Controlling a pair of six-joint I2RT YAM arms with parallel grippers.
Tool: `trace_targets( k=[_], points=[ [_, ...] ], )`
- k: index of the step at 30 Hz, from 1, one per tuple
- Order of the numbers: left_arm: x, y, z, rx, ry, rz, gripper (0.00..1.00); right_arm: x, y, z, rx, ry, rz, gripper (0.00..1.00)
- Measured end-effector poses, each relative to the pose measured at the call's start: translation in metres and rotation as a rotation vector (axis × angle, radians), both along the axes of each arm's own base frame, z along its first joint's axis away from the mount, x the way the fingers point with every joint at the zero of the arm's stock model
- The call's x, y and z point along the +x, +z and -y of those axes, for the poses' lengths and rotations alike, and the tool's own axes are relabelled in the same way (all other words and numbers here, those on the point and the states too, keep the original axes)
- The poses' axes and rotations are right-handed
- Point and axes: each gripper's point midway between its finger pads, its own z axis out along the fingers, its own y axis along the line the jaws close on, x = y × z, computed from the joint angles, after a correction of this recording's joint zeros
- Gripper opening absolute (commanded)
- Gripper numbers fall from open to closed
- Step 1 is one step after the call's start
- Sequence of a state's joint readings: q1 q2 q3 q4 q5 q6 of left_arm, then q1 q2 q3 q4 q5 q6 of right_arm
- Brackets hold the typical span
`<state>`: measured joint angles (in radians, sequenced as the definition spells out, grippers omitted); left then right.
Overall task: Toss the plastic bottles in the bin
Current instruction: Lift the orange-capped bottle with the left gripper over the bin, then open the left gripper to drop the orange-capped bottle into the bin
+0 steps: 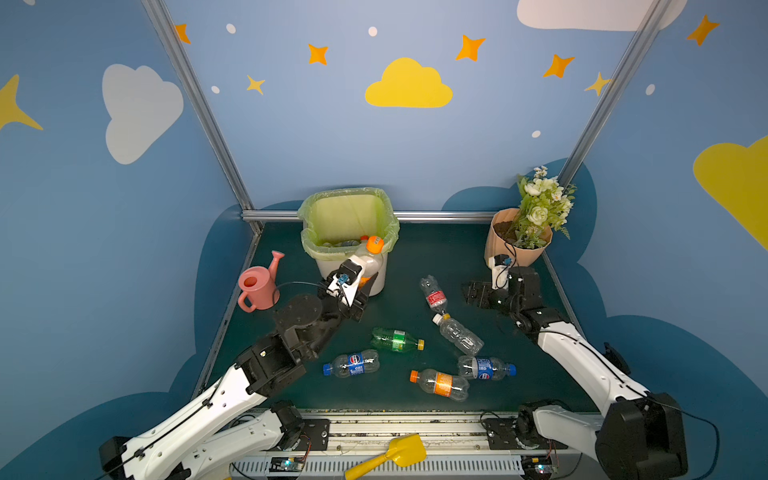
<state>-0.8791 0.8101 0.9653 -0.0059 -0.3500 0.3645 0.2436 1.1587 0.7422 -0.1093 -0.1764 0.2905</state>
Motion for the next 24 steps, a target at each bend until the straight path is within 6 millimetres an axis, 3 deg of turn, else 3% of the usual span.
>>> trace_targets(
  k=[7, 11, 15, 19, 21, 23, 24],
  points=[
    [0.001, 0.097, -0.014, -0.040, 0.071, 0.270, 0.45, -0.001, 0.003, 0.000, 0.002, -0.001, 0.008, 0.95],
    [0.031, 0.117, -0.031, -0.062, 0.168, 0.311, 0.46, -0.002, 0.004, 0.001, 0.002, 0.000, 0.008, 0.95],
    [0.095, 0.099, -0.055, -0.109, 0.267, 0.211, 0.59, -0.005, 0.010, 0.001, 0.006, 0.000, 0.023, 0.96],
    [0.163, 0.038, -0.065, -0.106, 0.322, -0.003, 0.88, -0.006, 0.013, 0.001, 0.008, 0.004, 0.031, 0.96],
    [0.177, 0.004, -0.060, -0.088, 0.319, -0.110, 1.00, -0.006, 0.013, 0.001, 0.004, 0.007, 0.030, 0.96],
    [0.176, -0.004, -0.057, -0.091, 0.304, -0.143, 1.00, -0.005, 0.016, 0.001, 0.000, 0.011, 0.038, 0.96],
    [0.170, 0.005, -0.058, -0.111, 0.293, -0.130, 1.00, -0.004, 0.019, 0.000, 0.000, 0.014, 0.043, 0.96]
  ],
)
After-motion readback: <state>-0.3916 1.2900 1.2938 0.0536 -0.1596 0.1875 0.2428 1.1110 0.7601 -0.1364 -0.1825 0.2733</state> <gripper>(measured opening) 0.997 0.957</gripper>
